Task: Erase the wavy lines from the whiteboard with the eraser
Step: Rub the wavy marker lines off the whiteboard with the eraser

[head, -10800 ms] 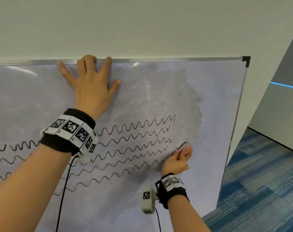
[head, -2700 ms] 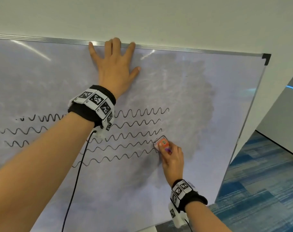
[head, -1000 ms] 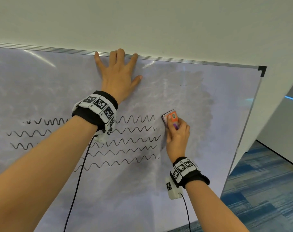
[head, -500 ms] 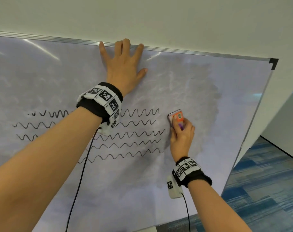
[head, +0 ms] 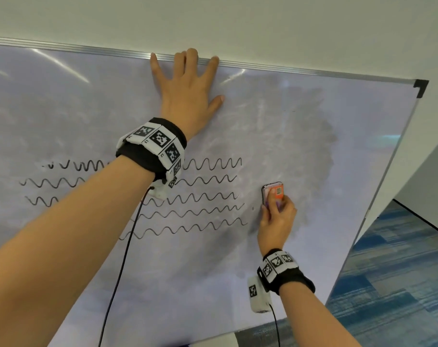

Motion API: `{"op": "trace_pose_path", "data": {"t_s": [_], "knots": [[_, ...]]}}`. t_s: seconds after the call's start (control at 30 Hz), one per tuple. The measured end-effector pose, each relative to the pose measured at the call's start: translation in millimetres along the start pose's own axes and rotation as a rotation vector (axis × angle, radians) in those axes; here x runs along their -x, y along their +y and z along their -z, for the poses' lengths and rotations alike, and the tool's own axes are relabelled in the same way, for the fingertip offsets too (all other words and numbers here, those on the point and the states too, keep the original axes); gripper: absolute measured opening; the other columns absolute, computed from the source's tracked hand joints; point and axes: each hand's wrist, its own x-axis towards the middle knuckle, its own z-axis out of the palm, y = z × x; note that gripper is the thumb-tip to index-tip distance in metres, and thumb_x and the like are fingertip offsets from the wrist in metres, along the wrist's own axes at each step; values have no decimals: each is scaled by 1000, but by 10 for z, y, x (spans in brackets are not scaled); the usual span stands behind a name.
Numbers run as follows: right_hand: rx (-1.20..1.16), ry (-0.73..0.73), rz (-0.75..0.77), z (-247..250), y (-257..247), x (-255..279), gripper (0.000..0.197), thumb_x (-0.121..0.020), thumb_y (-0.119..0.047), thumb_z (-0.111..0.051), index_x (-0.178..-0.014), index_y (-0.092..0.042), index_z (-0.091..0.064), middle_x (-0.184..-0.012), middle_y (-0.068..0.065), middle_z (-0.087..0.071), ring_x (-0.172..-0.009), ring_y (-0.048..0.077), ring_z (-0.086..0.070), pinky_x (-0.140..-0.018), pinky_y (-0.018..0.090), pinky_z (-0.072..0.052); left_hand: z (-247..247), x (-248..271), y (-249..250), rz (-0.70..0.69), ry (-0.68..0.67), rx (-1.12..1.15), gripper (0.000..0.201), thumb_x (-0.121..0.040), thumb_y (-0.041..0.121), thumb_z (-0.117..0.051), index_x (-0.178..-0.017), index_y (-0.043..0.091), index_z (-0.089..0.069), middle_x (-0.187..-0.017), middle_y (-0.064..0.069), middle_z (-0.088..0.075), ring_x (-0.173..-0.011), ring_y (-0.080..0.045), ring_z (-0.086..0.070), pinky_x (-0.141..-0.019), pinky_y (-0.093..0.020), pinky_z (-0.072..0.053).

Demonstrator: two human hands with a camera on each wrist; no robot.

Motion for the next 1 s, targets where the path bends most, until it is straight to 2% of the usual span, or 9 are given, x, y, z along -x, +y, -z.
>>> {"op": "trace_pose_path", "data": {"t_s": [0.23, 0.3, 0.37, 0.43, 0.53, 0.67, 0.77, 0.83, 1.0], "knots": [[45, -212, 221, 12, 105, 520, 43, -82, -13, -70, -124, -16, -63, -117, 11, -54, -95, 23, -49, -74, 33, -48, -10, -4, 17, 8, 16, 18, 62, -87, 53, -47, -140, 22, -35, -134, -16, -39, -126, -34, -35, -105, -70, -10], [27, -177, 135, 37, 205, 400, 40, -84, -14, -67, -124, -17, -63, -116, 8, -52, -97, 24, -50, -76, 29, -45, -11, 5, -1, -3, 9, 11, 62, -88, 53, -47, -141, 22, -34, -135, -16, -38, -127, -34, -34, -105, -70, -9], [-28, -89, -62, 52, 272, 280, 43, -84, -10, -67, -126, -16, -60, -117, 7, -48, -102, 27, -52, -81, 25, -41, -11, 4, -10, -5, 7, 11, 63, -88, 53, -46, -141, 22, -33, -135, -17, -38, -127, -35, -34, -105, -70, -9], [-12, -36, -119, 52, 262, 244, 47, -82, -6, -70, -126, -16, -58, -121, 14, -48, -105, 32, -53, -83, 29, -42, -10, 6, -6, -1, 5, 8, 63, -88, 54, -46, -141, 22, -33, -136, -17, -38, -127, -35, -34, -105, -70, -9], [12, -61, -45, 30, 214, 349, 43, -79, -5, -72, -120, -13, -63, -120, 17, -50, -101, 34, -55, -80, 37, -50, -23, 2, 21, 12, 8, 14, 63, -88, 54, -45, -141, 22, -34, -136, -16, -38, -128, -34, -34, -106, -69, -9], [85, -235, 155, 17, 275, 723, 53, -72, -6, -77, -122, -18, -63, -113, 14, -57, -87, 29, -54, -67, 38, -51, -39, 4, 51, 18, 20, 35, 62, -88, 54, -45, -140, 22, -35, -135, -16, -39, -128, -35, -34, -106, -70, -9], [123, -322, 326, 81, 355, 794, 56, -72, -4, -75, -122, -25, -61, -115, 16, -59, -88, 32, -56, -71, 38, -48, -46, -2, 39, 18, 28, 39, 62, -88, 54, -45, -139, 22, -35, -135, -17, -39, -127, -36, -34, -105, -70, -9], [129, -289, 358, 140, 366, 626, 47, -77, -7, -67, -120, -26, -62, -115, 16, -59, -90, 32, -54, -72, 40, -48, -44, 0, 28, 14, 25, 29, 62, -88, 54, -44, -140, 22, -34, -135, -17, -39, -127, -35, -34, -105, -70, -10], [113, -141, 248, 137, 322, 274, 51, -69, 4, -76, -115, -16, -68, -116, 20, -57, -91, 33, -51, -68, 42, -51, -47, 5, 18, 12, 21, 15, 62, -88, 54, -45, -140, 22, -34, -136, -17, -39, -128, -35, -34, -105, -70, -10]]}}
